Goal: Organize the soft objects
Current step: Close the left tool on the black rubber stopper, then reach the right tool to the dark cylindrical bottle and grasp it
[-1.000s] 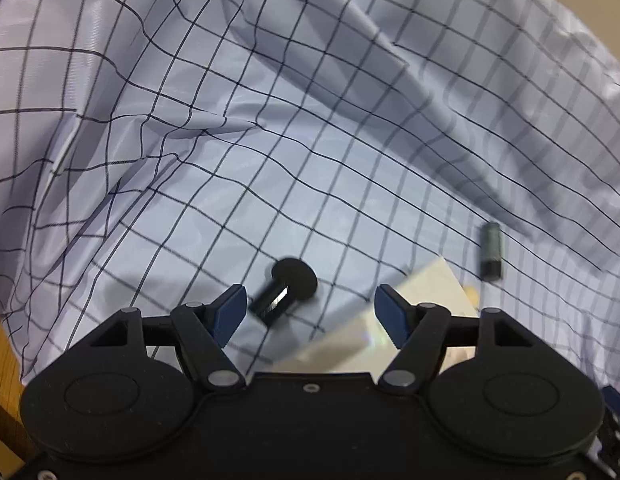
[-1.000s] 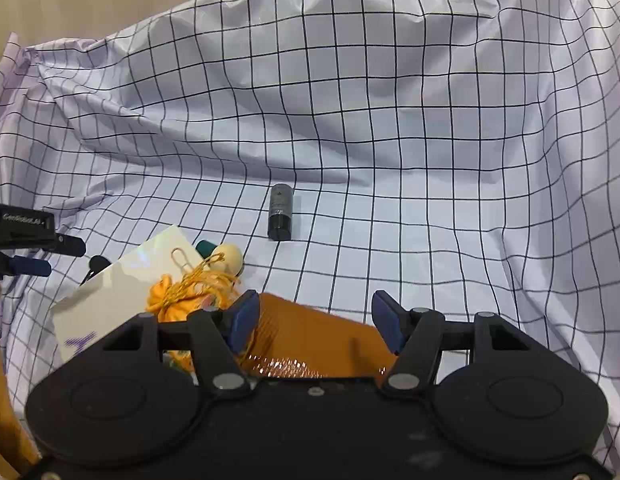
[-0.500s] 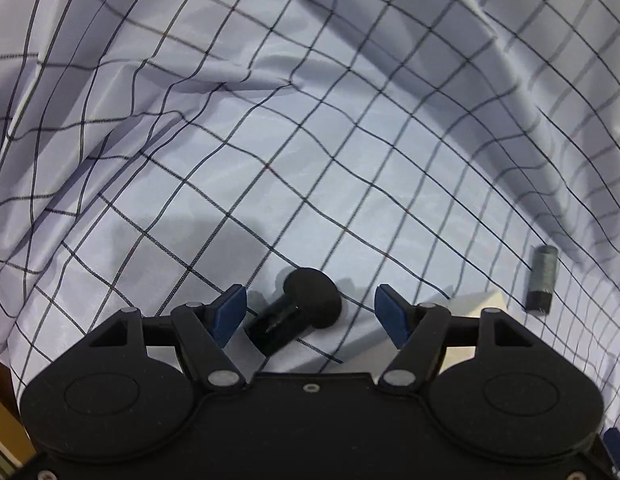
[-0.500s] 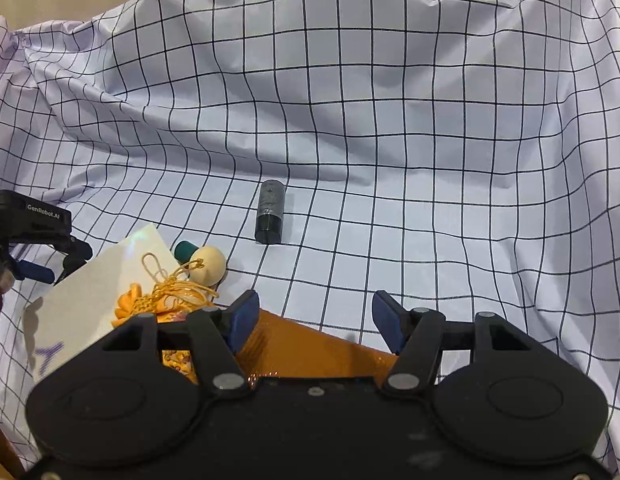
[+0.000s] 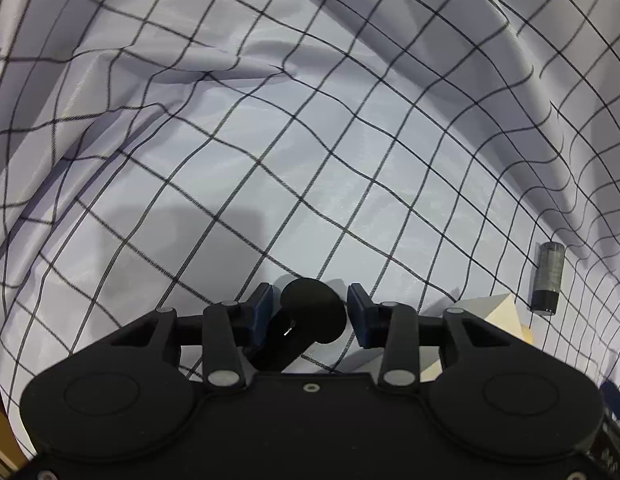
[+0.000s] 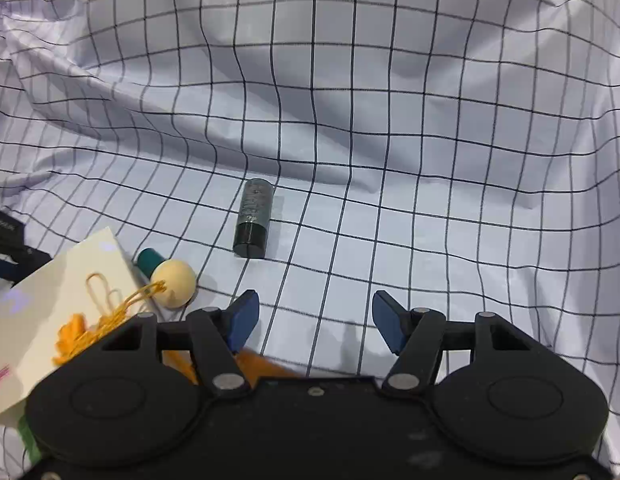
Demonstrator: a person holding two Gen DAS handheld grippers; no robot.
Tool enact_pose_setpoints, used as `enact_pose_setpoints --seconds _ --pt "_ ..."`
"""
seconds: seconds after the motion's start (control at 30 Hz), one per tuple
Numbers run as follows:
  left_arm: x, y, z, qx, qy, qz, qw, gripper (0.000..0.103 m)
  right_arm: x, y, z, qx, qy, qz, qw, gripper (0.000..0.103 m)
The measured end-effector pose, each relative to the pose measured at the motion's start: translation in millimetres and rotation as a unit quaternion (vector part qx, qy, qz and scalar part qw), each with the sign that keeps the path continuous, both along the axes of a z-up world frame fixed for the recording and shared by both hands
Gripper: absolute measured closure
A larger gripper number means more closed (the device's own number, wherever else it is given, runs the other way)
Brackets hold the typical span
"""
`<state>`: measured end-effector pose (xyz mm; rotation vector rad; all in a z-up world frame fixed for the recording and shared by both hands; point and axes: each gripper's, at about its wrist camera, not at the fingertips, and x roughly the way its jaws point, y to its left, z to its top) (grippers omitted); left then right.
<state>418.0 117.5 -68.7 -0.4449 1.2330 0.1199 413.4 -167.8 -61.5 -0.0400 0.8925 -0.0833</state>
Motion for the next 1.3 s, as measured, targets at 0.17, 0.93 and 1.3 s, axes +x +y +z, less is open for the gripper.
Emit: enact_pose_setpoints --seconds 0.17,0.93,1.3 --pt "10.0 -17.7 1.0 0.025 -0.008 -0.055 0.9981 0.062 25.8 5.6 -6.8 0.005 0.007 0.002 1.0 0.041" --pt "30.0 -62.2 5.3 0.057 -0.063 -0.191 0.978 0.064 78.8 -16.9 -9.6 -0.044 0.019 -0.066 0.997 0.04" --pt "12.7 -30.6 23.7 0.043 -0.079 -0.174 0.9807 0.063 81.6 13.9 -25.8 -0.089 0.056 -0.024 0.994 0.043"
